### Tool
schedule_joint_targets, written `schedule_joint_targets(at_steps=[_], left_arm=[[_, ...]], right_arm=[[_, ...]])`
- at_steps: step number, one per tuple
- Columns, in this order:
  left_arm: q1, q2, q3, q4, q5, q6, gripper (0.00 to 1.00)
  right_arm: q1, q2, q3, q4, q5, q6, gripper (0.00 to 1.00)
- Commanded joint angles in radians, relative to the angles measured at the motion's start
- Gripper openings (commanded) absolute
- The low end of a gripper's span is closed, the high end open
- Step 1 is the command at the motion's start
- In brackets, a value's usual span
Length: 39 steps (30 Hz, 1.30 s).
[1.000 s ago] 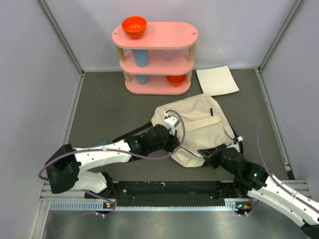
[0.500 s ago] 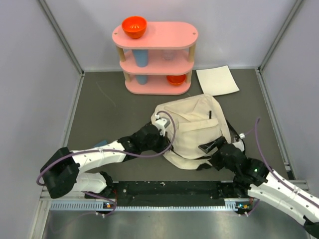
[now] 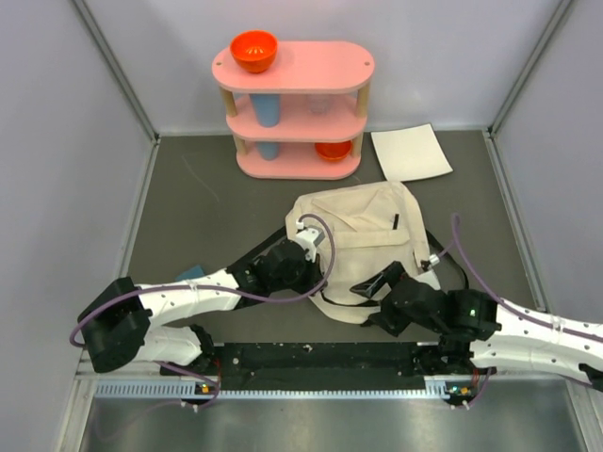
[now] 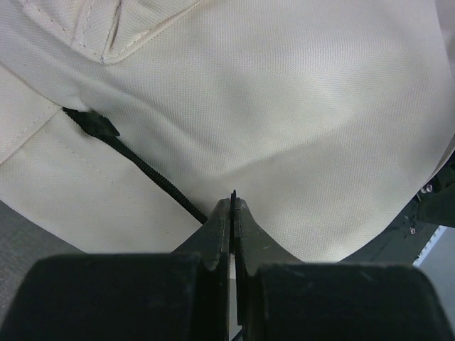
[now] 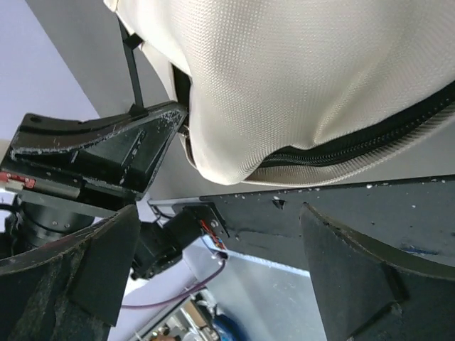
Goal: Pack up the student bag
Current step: Zip the student bag at the center of the board.
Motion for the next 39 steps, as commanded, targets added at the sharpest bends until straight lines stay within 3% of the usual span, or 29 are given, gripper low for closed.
schedule_joint_targets(at_steps=[1,7,15,21,22,24,25,26,30,34,39], left_arm=[[-0.006,0.001,0.041,0.069,-0.003,-0.022,0.0],[-0.006,0.001,0.052,0.075,0.011,-0.018,0.0],[-0.006,0.013,0.068,0.069,-0.009,-0.034,0.0],[-0.006,0.016,0.057,0.058,-0.02,-0.04,0.0],[-0.006,0.015,0.054,0.059,-0.02,-0.041,0.0],[-0.006,0.01,0.049,0.056,-0.02,-0.038,0.0],[-0.006,0.007,0.048,0.055,-0.02,-0.037,0.0],[-0.006,0.004,0.048,0.049,-0.021,-0.028,0.0],[-0.006,0.007,0.048,0.038,-0.072,-0.009,0.0],[-0.004,0.034,0.035,0.052,-0.118,-0.006,0.0],[0.014,0.091,0.006,0.105,-0.163,0.015,0.0]], right_arm=[[0.04,0.03,0.036,-0.049,0.109,0.185,0.91],[0.04,0.02,-0.044,0.116,0.114,0.226,0.8],[0.064,0.217,-0.006,0.29,0.138,0.234,0.74],[0.09,0.351,0.004,0.362,0.197,0.346,0.46],[0.09,0.362,-0.001,0.373,0.198,0.354,0.32],[0.09,0.359,-0.027,0.375,0.216,0.37,0.17],[0.09,0.347,-0.044,0.376,0.224,0.384,0.04],[0.09,0.309,-0.062,0.373,0.248,0.389,0.0],[0.09,0.157,-0.192,0.286,0.305,0.423,0.0],[0.089,-0.04,-0.275,0.058,0.31,0.456,0.0],[0.089,-0.296,-0.387,-0.046,0.284,0.453,0.0]])
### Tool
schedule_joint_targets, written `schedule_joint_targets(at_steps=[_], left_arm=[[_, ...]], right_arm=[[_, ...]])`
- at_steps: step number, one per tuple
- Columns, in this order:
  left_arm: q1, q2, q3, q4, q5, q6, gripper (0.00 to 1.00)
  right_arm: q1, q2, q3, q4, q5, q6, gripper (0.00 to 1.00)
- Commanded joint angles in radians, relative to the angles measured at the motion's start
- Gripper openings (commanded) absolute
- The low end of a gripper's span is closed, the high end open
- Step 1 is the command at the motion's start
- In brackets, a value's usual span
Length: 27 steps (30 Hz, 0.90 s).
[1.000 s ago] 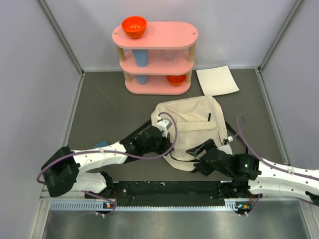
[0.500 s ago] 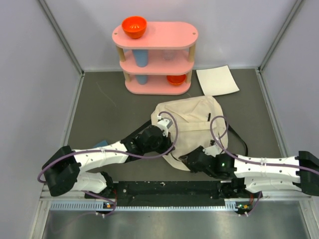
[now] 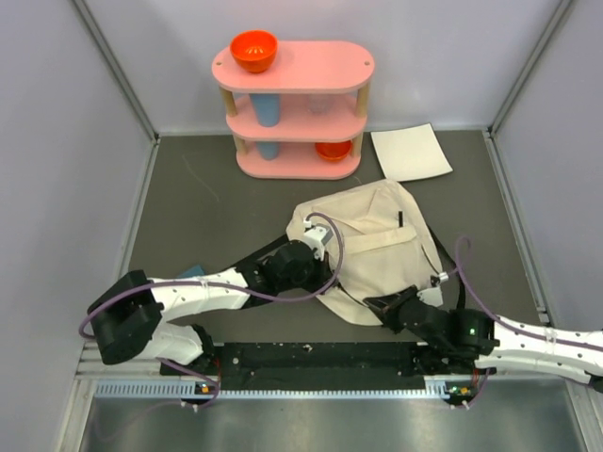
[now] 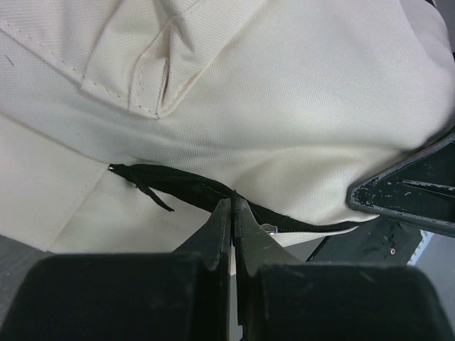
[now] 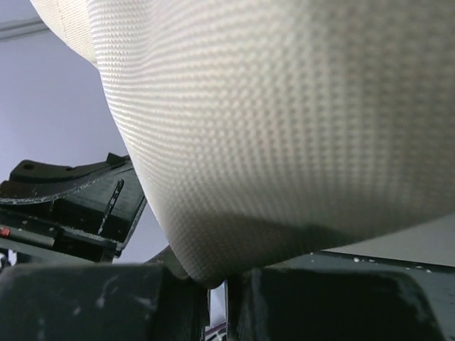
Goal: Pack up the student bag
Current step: Zip the student bag at the center of the board.
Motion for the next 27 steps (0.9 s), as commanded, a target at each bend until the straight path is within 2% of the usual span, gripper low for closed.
schedule_joint_targets(at_steps=[1,5,11,15,24,27], left_arm=[[0.042,0.041,-0.019,0.015,-0.154,0.039,0.0],[0.08,0.041,-0.063,0.03,-0.128,0.017,0.0],[0.077,0.048,-0.151,0.079,-0.039,0.002,0.0],[0.08,0.087,-0.194,0.095,-0.11,-0.023,0.0],[0.082,0.212,-0.163,0.07,-0.278,-0.03,0.0],[0.08,0.223,-0.211,0.134,-0.308,-0.044,0.0]], right_arm=[[0.001,-0.174,-0.098,-0.274,0.061,0.318,0.0],[0.003,-0.246,-0.123,-0.314,0.066,0.307,0.0],[0.003,-0.202,-0.062,-0.323,0.135,0.258,0.0],[0.003,-0.183,-0.017,-0.341,0.166,0.212,0.0],[0.003,-0.182,0.037,-0.366,0.181,0.154,0.0],[0.003,-0.183,0.046,-0.372,0.19,0.143,0.0]])
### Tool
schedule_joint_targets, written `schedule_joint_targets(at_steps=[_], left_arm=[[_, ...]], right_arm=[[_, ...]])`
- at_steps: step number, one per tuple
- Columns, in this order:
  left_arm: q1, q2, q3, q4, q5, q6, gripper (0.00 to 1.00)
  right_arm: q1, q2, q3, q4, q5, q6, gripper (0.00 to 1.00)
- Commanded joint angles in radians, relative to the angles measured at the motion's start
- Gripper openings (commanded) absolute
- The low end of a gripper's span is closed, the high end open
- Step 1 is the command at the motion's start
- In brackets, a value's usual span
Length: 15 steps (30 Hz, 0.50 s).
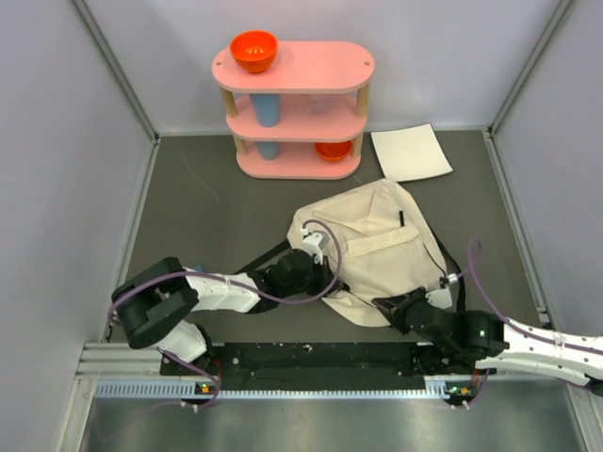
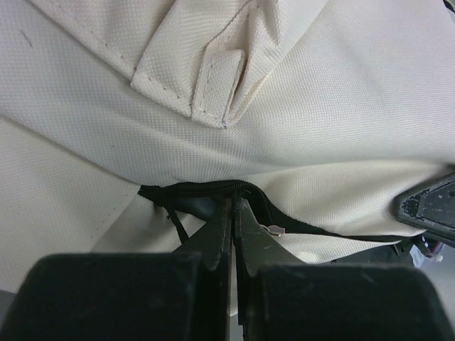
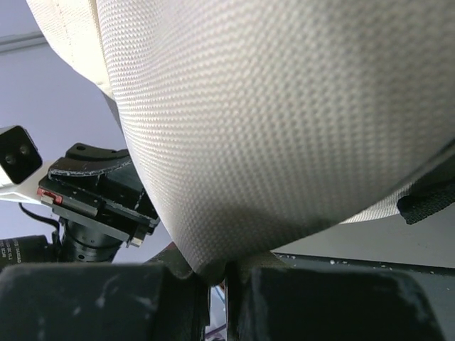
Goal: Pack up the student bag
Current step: Zip the student bag at the center of the board.
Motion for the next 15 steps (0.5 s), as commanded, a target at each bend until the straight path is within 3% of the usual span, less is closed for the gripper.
schedule_joint_targets(at_steps=[1,6,10,15], left_arm=[[0.061,0.053,-0.115,-0.176,-0.365,0.073,0.0],[0.061,0.043,-0.092,-0.251,-0.467,0.073,0.0],[0.065,-0.061,-0.067,-0.295,-0.511,0.09,0.0],[0.134,-0.123,0.003,-0.396,-0.527,0.108,0.0]], right_arm=[[-0.003,-0.007,0.071,-0.214,0.166,0.131,0.0],[-0.002,-0.01,0.122,-0.3,0.204,0.128,0.0],[-0.005,-0.017,0.142,-0.353,0.201,0.135,0.0],[-0.006,-0.048,0.13,-0.387,0.193,0.163,0.0]])
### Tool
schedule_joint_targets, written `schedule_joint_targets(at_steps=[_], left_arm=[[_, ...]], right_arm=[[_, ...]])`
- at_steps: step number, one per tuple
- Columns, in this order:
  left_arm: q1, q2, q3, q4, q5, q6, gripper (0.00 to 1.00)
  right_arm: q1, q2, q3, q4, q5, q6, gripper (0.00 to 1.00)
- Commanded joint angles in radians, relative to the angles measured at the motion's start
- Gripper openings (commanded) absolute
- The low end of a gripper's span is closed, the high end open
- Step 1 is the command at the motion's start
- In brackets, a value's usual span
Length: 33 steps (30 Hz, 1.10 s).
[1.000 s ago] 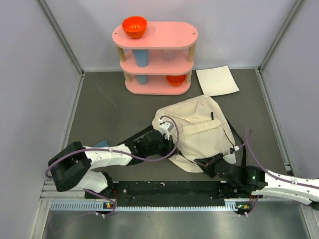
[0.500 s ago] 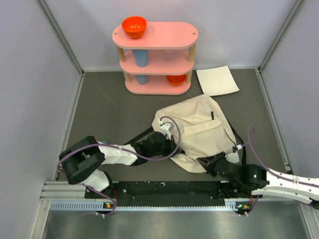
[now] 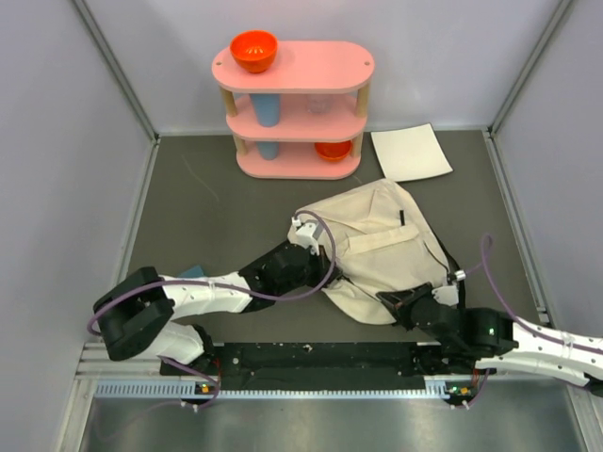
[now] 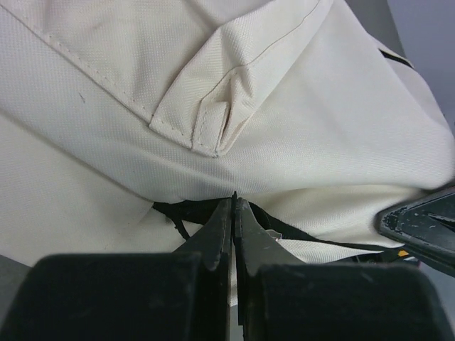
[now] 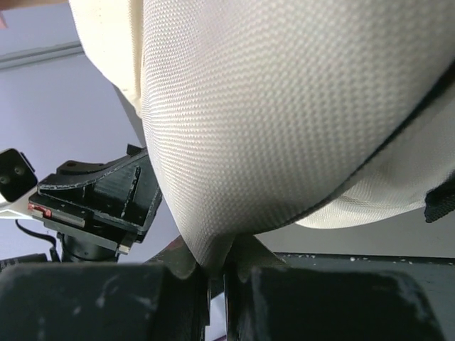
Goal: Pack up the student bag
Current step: Zip the student bag at the center of the board.
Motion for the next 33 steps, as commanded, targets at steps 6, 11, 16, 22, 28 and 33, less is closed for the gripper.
schedule_joint_targets(at_steps=[6,11,16,22,28,33], left_arm=[[0.236,-0.068,-0.045,-0.395,-0.374,0.14,0.0],[0.25,-0.084,-0.031,-0.454,-0.326,0.121,0.0],[0.249,-0.097,-0.023,-0.484,-0.217,0.075,0.0],[0.227,-0.141,-0.114,-0.367,-0.125,0.1,0.0],[0.161,-0.092,-0.146,-0.188,0.042,0.181,0.0],[0.105,0.033,-0.086,-0.111,0.113,0.181,0.0]], right_arm=[[-0.006,-0.095,0.032,-0.316,0.158,0.172,0.0],[-0.006,-0.135,0.042,-0.358,0.18,0.175,0.0],[-0.006,-0.164,0.078,-0.385,0.218,0.172,0.0],[-0.006,-0.167,0.142,-0.392,0.278,0.145,0.0],[-0.006,-0.155,0.231,-0.398,0.347,0.057,0.0],[-0.006,-0.126,0.308,-0.432,0.405,-0.004,0.0]])
